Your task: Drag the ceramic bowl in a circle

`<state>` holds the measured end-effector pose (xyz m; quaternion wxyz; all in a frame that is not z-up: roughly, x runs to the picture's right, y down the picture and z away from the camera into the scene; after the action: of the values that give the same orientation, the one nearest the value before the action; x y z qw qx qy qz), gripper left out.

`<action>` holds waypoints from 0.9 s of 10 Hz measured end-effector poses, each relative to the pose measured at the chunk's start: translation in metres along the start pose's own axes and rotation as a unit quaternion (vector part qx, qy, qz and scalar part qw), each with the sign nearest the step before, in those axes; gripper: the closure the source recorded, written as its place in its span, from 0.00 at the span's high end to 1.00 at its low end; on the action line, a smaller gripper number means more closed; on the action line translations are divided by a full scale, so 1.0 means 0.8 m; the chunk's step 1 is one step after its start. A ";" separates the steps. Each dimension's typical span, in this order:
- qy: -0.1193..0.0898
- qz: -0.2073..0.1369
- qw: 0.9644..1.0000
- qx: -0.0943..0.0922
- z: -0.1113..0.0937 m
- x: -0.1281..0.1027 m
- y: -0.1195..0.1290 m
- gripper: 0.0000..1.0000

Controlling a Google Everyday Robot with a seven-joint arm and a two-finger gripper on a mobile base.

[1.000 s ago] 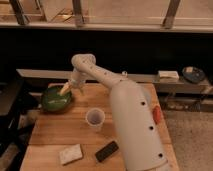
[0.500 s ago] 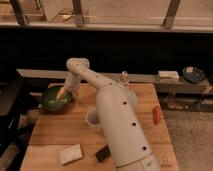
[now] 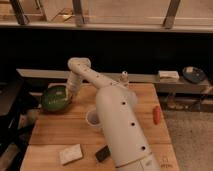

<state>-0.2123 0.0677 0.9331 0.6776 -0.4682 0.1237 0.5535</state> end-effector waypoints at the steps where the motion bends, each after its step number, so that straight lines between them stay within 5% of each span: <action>1: 0.001 0.006 1.000 0.007 -0.008 0.008 -0.012 0.04; 6: -0.006 0.068 0.996 0.062 -0.068 0.046 -0.086 0.00; 9: -0.008 0.094 0.991 0.098 -0.100 0.040 -0.108 0.00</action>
<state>-0.0980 0.0309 0.9121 0.6663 -0.3814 0.2153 0.6035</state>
